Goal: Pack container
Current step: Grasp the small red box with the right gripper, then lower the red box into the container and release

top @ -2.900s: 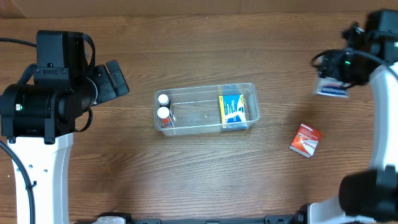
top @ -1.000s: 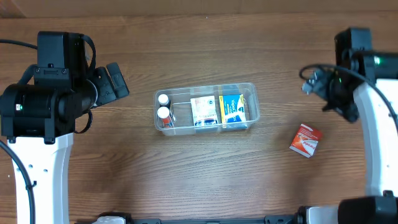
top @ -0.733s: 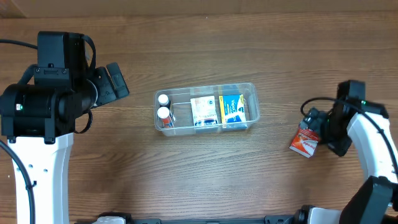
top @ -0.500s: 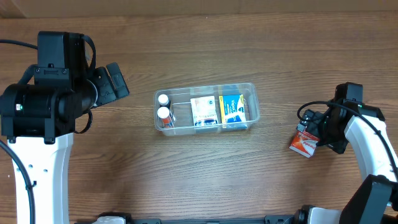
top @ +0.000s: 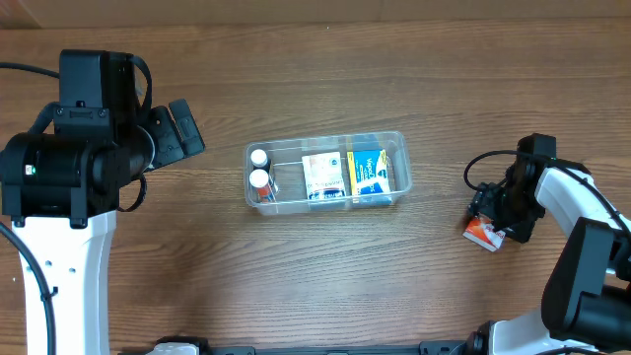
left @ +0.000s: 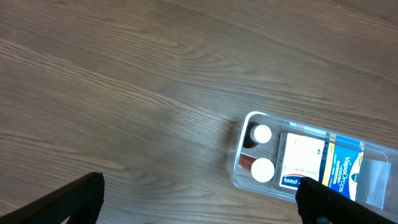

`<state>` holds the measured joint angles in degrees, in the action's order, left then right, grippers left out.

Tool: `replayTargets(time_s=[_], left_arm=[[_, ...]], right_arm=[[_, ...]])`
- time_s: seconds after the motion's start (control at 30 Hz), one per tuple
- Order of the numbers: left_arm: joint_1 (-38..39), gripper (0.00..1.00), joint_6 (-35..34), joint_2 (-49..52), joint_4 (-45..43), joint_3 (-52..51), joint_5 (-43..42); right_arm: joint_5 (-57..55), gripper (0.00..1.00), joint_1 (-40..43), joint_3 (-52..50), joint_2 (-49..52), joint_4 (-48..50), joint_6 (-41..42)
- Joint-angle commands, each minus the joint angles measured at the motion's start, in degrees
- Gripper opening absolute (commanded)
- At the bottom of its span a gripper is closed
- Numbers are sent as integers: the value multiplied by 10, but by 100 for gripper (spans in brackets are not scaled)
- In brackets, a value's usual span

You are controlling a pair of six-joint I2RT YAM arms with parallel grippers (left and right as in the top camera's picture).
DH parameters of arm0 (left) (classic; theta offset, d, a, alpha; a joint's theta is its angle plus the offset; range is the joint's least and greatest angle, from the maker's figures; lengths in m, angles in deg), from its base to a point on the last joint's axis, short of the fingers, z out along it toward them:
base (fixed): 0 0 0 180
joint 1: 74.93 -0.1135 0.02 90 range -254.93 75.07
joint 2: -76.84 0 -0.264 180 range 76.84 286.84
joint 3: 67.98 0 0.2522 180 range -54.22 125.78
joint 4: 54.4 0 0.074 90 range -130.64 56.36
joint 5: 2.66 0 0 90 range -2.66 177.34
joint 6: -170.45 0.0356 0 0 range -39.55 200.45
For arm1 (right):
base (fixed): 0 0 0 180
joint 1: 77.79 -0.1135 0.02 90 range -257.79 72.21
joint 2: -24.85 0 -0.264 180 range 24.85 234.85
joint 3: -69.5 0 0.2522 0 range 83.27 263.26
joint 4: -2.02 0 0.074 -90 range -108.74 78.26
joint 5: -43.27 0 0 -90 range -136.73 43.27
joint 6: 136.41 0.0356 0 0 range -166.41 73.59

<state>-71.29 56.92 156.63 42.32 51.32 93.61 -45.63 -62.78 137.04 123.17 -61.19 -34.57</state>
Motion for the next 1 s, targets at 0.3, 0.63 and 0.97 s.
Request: replayTargets(time_s=[0.3, 0.63, 0.97], left_arm=[[-3, 100, 13, 3, -1, 6, 3], [-3, 100, 13, 3, 0, 6, 1], [-3, 100, 13, 3, 0, 6, 1]], right_arm=[[50, 72, -85, 259, -18, -185, -2], [46, 72, -398, 448, 26, -195, 3], [2, 72, -407, 448, 181, -216, 3]])
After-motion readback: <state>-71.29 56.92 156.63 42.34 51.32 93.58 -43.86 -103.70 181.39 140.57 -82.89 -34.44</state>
